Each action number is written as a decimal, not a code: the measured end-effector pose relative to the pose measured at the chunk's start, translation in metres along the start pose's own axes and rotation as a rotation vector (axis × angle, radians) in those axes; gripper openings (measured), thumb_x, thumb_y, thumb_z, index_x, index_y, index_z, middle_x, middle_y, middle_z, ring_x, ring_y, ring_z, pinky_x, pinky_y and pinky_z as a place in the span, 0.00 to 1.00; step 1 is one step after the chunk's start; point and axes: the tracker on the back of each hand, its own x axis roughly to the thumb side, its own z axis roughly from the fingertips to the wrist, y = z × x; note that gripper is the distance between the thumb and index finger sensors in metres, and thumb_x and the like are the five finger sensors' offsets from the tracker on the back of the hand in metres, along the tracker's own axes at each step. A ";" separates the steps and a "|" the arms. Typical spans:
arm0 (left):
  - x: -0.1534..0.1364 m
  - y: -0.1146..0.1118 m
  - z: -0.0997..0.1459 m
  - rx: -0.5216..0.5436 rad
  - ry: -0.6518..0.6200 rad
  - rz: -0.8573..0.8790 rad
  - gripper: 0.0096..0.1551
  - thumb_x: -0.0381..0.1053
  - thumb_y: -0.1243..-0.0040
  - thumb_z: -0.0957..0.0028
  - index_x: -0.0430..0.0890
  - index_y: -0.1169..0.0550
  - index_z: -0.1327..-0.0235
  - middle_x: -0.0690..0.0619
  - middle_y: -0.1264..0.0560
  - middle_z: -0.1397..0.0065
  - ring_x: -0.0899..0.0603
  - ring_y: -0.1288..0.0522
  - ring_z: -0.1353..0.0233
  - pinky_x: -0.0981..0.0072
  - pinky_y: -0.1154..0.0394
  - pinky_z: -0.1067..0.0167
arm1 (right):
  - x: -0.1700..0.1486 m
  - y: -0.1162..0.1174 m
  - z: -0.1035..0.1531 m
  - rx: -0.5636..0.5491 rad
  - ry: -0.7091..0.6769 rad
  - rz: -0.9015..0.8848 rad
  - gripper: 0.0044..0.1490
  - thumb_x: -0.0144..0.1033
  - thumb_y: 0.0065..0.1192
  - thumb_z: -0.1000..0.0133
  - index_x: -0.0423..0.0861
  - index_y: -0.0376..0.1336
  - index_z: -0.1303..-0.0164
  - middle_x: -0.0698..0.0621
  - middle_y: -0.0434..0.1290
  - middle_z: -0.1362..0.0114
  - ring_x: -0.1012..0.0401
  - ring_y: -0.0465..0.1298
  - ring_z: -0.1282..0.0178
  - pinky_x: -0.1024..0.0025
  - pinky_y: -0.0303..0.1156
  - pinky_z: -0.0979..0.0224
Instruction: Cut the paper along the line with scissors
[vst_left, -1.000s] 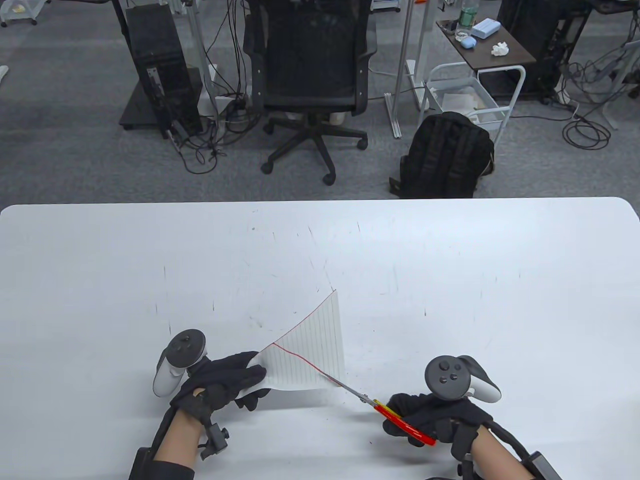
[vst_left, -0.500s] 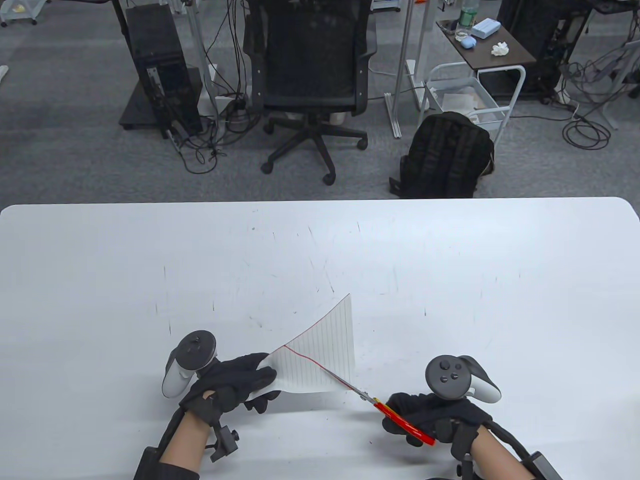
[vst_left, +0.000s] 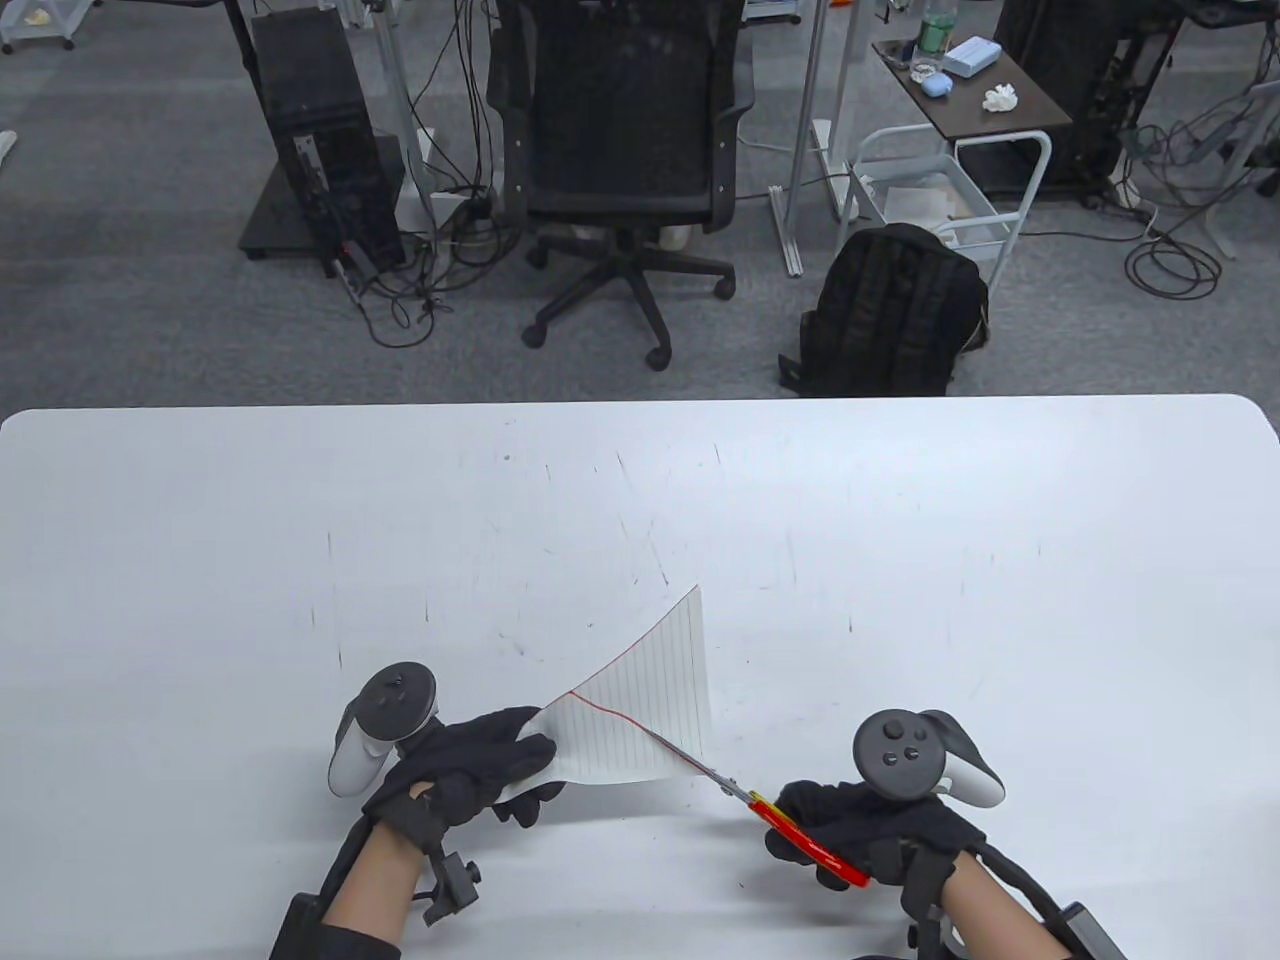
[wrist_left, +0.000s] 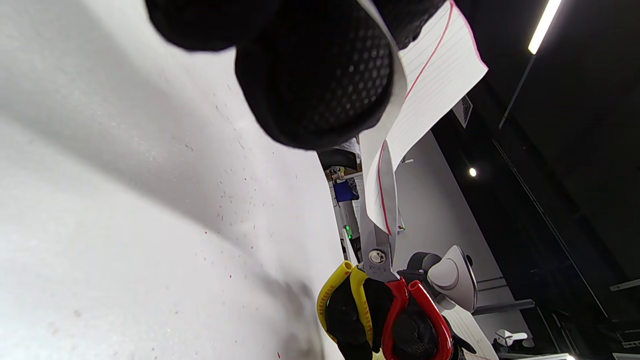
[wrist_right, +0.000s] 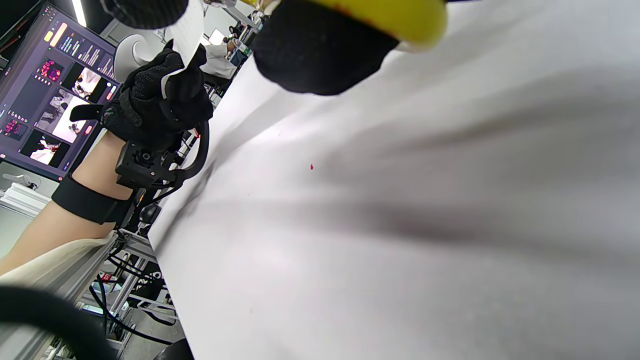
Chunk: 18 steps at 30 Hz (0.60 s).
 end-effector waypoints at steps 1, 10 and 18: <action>0.000 0.000 0.000 0.000 0.002 -0.002 0.20 0.51 0.47 0.33 0.46 0.27 0.32 0.55 0.16 0.52 0.55 0.15 0.59 0.75 0.20 0.60 | 0.000 0.000 0.000 -0.004 0.000 0.002 0.39 0.56 0.48 0.35 0.33 0.56 0.33 0.37 0.72 0.43 0.60 0.78 0.60 0.56 0.68 0.50; -0.001 0.000 0.000 0.018 0.006 0.001 0.21 0.53 0.48 0.33 0.44 0.26 0.34 0.56 0.15 0.54 0.57 0.15 0.60 0.76 0.20 0.62 | 0.000 -0.001 0.001 -0.033 -0.003 0.025 0.37 0.56 0.50 0.37 0.35 0.58 0.35 0.39 0.73 0.46 0.63 0.78 0.63 0.58 0.69 0.52; -0.002 0.002 0.002 0.128 0.026 -0.050 0.23 0.56 0.51 0.32 0.49 0.28 0.29 0.51 0.17 0.44 0.49 0.15 0.49 0.70 0.20 0.52 | 0.001 -0.001 0.002 -0.087 -0.027 0.056 0.37 0.56 0.51 0.37 0.36 0.58 0.35 0.39 0.74 0.46 0.63 0.78 0.63 0.58 0.68 0.52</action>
